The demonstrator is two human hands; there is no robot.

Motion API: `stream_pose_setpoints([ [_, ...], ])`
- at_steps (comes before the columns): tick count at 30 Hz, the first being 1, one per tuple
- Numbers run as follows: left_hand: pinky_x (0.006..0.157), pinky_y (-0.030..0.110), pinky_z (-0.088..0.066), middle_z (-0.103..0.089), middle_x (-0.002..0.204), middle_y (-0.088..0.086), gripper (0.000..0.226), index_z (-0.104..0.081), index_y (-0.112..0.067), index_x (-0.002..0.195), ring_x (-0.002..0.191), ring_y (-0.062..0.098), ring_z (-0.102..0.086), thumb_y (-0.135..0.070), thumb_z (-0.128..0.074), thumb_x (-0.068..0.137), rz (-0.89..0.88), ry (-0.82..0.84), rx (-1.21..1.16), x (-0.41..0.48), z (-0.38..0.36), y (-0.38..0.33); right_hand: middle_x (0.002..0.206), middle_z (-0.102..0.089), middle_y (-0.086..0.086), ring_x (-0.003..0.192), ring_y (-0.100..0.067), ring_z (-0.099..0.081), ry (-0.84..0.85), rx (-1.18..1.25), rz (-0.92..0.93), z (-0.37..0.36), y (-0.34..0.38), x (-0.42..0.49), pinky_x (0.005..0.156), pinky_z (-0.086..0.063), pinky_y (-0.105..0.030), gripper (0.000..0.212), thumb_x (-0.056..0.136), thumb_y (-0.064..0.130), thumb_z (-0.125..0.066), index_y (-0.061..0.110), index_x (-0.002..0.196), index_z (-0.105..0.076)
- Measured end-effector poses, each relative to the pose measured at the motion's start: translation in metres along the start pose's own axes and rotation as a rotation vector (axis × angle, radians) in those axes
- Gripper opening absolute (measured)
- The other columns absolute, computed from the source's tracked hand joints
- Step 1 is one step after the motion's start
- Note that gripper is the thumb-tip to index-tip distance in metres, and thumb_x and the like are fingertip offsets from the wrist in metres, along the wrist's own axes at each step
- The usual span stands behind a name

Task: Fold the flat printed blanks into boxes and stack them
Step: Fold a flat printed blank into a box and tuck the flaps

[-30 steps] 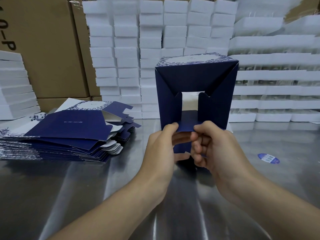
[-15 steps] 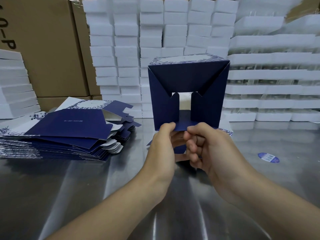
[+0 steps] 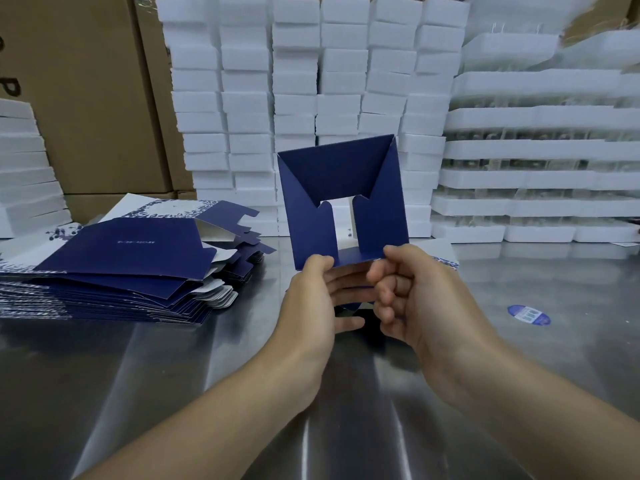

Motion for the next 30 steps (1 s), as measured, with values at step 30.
stream_pose_setpoints([
  [30, 0.07, 0.033, -0.046, -0.082, 0.09, -0.002, 0.039, -0.079, -0.012, 0.101, 0.069, 0.006, -0.071, -0.03, -0.045, 0.104, -0.063, -0.074, 0.14, 0.005, 0.012, -0.006, 0.06, -0.064, 0.005, 0.044, -0.013, -0.052, -0.062, -0.168, 0.114, 0.005, 0.003, 0.0, 0.05, -0.04, -0.027, 0.016, 0.098, 0.036, -0.064, 0.021, 0.096, -0.069],
])
Point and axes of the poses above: each hand's wrist, its own x-axis towards the middle knuckle, its own z-axis out of the back of the hand, y = z × x, the point moved 8 cm from there along x, towards the middle knuckle
